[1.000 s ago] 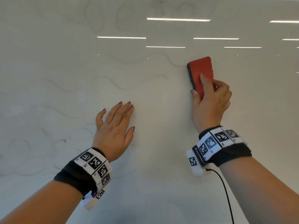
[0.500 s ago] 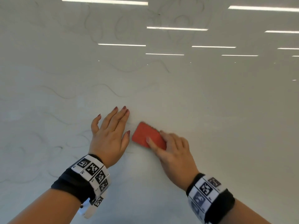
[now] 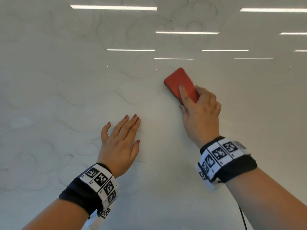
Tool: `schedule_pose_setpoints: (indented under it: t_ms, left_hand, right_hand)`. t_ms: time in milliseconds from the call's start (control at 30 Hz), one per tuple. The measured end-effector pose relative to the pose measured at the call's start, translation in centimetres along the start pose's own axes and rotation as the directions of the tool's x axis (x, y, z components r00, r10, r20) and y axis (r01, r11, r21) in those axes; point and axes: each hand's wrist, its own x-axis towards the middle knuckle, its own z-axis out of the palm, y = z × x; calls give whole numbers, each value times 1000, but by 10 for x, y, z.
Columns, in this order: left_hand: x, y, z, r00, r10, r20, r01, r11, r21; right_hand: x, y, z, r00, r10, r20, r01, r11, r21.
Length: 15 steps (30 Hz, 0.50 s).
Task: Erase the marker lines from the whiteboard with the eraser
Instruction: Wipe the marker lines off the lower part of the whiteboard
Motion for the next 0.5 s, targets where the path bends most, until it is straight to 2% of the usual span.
schedule_pose_setpoints:
  t_ms: [133, 233, 367, 500]
  left_hand:
    - [0, -3, -2, 1000, 29, 2, -30, 1000, 10]
    - [1, -5, -3, 999, 41, -1, -41, 999, 11]
    - [-1, -8, -3, 999, 12, -44, -13, 1000, -23]
    - [-10, -22, -4, 994, -52, -94, 46, 997, -64]
  right_hand:
    - [29, -13, 0, 998, 55, 12, -55, 998, -18]
    - [29, -31, 5, 1000, 12, 8, -12, 1000, 0]
    - [-11, -55, 18, 992, -122, 11, 122, 992, 42]
    - [-73, -62, 31, 960, -271, 77, 269, 963, 32]
